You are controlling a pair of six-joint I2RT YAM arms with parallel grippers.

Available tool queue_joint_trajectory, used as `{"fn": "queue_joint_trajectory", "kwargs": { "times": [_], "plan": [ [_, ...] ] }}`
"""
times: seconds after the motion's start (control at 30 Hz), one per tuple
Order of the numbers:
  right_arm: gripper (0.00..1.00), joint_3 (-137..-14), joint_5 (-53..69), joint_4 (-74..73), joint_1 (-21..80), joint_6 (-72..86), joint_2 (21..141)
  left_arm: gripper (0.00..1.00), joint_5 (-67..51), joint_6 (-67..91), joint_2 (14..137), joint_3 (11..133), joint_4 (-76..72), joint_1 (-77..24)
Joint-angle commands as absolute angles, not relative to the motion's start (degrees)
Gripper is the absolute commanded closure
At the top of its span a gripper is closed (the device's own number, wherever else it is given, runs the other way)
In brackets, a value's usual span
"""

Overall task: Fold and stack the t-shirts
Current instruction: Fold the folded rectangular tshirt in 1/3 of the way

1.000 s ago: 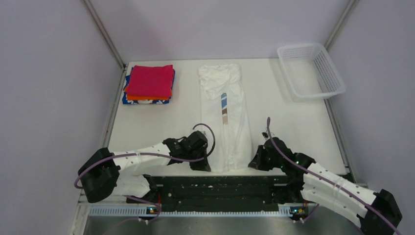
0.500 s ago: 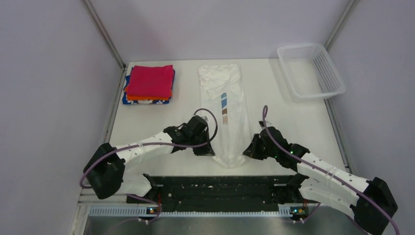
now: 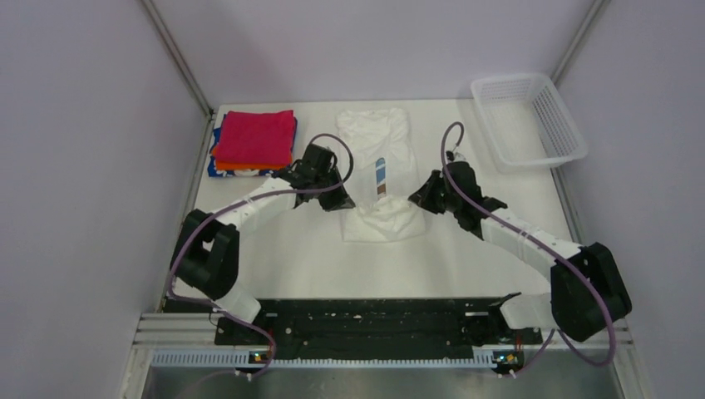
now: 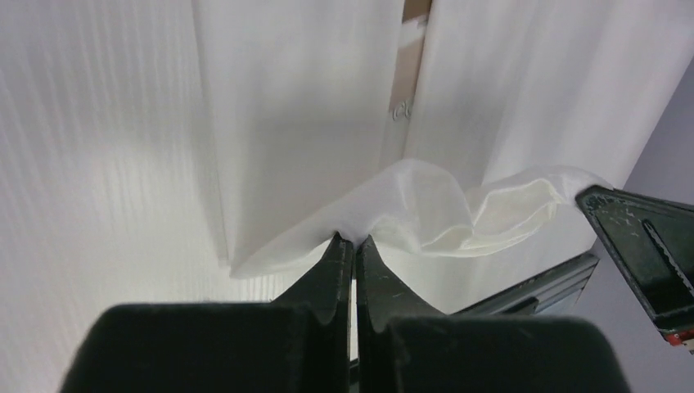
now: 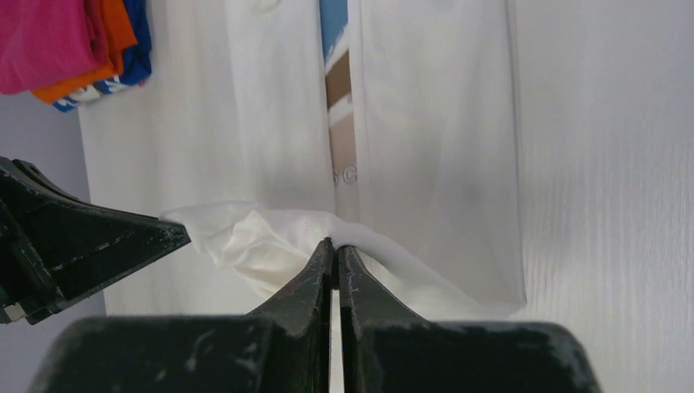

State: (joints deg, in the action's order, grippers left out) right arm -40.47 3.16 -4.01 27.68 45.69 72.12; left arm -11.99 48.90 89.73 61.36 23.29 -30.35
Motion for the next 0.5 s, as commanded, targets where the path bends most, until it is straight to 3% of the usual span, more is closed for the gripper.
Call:
{"fn": "queue_joint_trajectory", "kwargs": {
  "times": [0.0,0.47],
  "plan": [
    [1.00,-47.53,4.49,4.45,24.00,43.37,78.83,1.00,-14.04,45.36,95.54,70.39,24.19,-25.70],
    [1.00,-62.39,9.10,9.19,18.45,38.65,98.34,1.00,-18.03,40.59,112.21,88.49,26.45,-18.25]
  ]
}}
